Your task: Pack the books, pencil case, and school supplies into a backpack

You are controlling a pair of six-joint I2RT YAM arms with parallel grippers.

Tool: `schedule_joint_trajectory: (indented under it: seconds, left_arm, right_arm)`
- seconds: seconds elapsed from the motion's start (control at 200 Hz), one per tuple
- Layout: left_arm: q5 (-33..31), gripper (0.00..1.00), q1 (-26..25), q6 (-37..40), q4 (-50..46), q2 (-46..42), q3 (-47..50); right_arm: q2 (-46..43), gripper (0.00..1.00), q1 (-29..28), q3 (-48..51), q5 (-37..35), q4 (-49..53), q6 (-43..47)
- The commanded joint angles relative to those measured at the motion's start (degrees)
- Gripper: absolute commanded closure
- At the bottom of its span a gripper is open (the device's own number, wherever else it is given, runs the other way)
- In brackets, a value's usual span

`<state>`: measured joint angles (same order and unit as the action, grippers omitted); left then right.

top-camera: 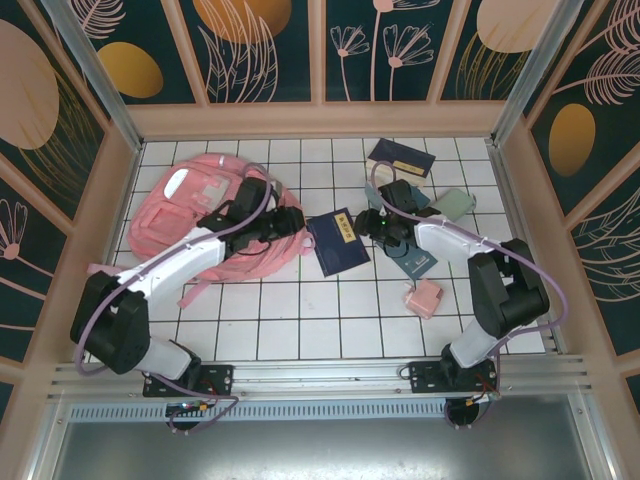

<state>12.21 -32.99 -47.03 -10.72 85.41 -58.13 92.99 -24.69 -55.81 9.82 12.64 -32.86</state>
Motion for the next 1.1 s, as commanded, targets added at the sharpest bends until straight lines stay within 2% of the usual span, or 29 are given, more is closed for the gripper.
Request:
schedule_joint_trajectory:
  seconds: [0.0, 0.24, 0.39, 0.605, 0.831, 0.966, 1.096]
  left_arm:
    - [0.38, 0.63, -1.9, -7.22, 6.22, 3.72, 1.82]
    - [0.67, 0.62, -5.12, -10.13, 9.02, 12.12, 2.06]
    - [-1.03, 0.6, -5.32, -10.72, 7.92, 15.42, 3.55]
    - [-0.24, 0.56, -5.32, -10.4, 7.39, 19.74, 2.76]
    - [1.47, 0.56, -5.31, -10.57, 9.09, 22.51, 1.55]
    - [5.24, 0.56, -5.32, -11.89, 13.97, 23.65, 1.46]
    - [10.42, 0.59, -5.27, -15.21, 23.92, 23.13, 3.86]
  right_arm:
    - [2.02, 0.44, 0.44, 0.84, 3.79, -2.35, 4.6]
    - [7.23, 0.44, 0.47, -0.2, 3.44, -2.62, 6.84]
    - [8.95, 0.44, -0.03, 0.51, 3.93, -3.28, 6.67]
    - [10.3, 0.47, -2.19, 1.64, 3.96, -2.71, 6.04]
    - [9.99, 0.5, -4.12, 4.63, 7.15, -4.74, 2.63]
    - [10.05, 0.52, -5.49, 5.45, 9.05, -6.02, 0.52]
    - [9.89, 0.52, -6.07, 5.9, 10.03, -6.94, -1.12]
